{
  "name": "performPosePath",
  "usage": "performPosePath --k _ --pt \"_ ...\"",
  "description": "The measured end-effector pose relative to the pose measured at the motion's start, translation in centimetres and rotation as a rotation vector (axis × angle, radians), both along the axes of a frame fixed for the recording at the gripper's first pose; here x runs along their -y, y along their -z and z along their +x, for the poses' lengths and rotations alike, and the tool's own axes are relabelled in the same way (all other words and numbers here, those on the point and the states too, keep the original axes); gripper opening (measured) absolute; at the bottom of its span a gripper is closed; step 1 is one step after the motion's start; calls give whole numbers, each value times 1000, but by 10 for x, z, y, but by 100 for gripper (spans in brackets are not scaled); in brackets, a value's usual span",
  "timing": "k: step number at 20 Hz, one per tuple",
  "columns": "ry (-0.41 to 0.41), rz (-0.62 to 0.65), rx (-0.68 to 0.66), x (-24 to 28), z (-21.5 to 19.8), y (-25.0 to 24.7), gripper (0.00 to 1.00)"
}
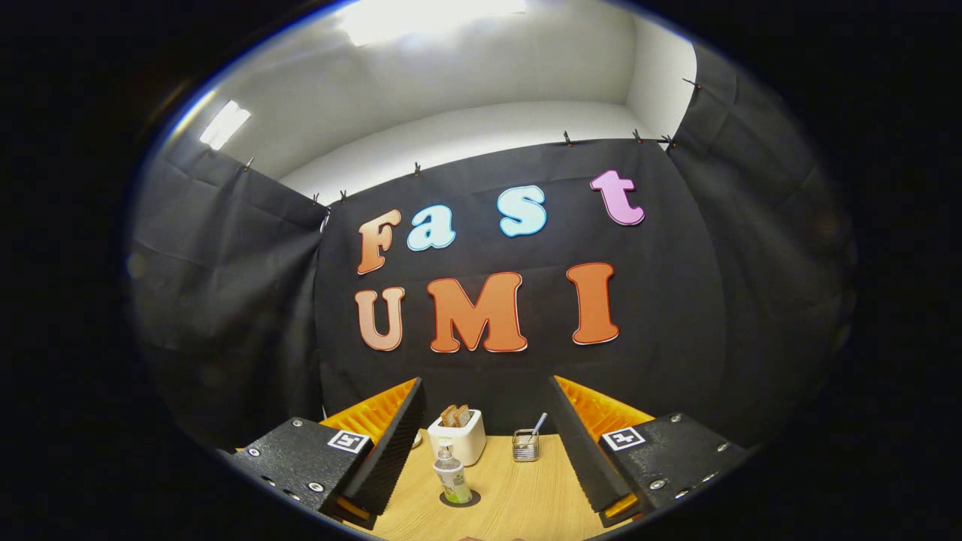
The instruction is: Take the bottle from table, then pour the juice into the cup, finally place the bottle on the coaster
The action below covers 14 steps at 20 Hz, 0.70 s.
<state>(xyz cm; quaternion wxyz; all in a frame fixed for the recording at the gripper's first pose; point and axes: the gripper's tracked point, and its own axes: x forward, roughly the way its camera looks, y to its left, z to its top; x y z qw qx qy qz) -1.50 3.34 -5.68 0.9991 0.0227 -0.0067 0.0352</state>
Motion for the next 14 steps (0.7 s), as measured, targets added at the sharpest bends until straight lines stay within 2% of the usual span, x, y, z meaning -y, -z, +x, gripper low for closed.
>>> performPosePath --k 3,14 --pt "-28 -5 -4 -9 2 3 97" --pt "-47 -35 22 -23 2 -2 97"
